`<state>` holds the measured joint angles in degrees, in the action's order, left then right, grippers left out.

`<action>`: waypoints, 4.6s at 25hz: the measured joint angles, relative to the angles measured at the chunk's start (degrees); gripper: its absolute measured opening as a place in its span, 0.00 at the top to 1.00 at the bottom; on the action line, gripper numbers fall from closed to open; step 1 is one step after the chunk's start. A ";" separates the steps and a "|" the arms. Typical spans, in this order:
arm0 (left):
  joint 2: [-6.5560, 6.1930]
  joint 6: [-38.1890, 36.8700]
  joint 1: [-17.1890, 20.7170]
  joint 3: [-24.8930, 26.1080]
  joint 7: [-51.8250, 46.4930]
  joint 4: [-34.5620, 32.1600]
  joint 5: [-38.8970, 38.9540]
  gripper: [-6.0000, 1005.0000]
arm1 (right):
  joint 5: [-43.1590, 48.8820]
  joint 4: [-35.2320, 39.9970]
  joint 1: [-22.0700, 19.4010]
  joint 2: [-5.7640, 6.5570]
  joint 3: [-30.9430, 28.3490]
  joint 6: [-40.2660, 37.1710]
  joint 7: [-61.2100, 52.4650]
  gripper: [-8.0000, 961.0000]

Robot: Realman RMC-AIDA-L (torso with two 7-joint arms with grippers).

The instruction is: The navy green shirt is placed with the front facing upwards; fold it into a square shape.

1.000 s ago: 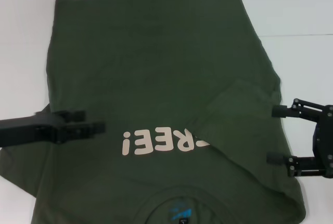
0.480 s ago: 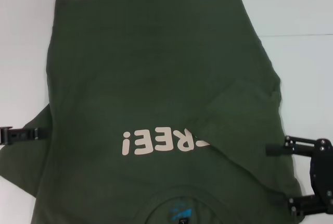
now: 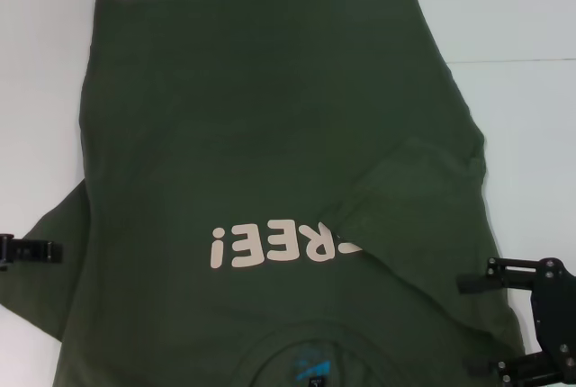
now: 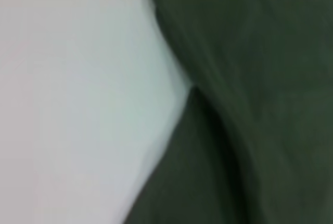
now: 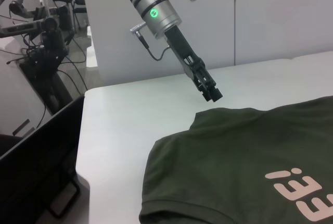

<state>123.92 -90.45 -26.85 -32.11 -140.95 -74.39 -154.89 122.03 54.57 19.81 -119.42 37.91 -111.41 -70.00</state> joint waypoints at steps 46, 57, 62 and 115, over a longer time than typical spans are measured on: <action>-0.94 5.56 -3.02 -0.94 -5.39 7.49 -8.67 0.20 | 0.64 -1.74 4.12 -0.27 1.99 5.24 -3.82 0.05; -1.35 5.74 -4.29 -0.93 -5.81 9.36 -8.67 0.21 | 0.67 -1.74 4.28 -0.20 1.99 6.02 -4.16 0.05; -1.58 6.18 -4.39 -0.94 -5.77 9.87 -8.67 0.21 | 0.67 -1.74 4.47 -0.17 1.99 6.03 -4.93 0.05; -2.63 10.18 -2.00 -0.97 -4.86 5.18 -9.01 0.96 | 0.67 -2.24 4.54 -0.28 1.91 6.55 -5.93 0.04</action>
<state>121.29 -80.28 -28.84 -33.08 -145.81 -69.21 -163.90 122.69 52.33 24.35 -119.70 39.82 -104.86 -75.93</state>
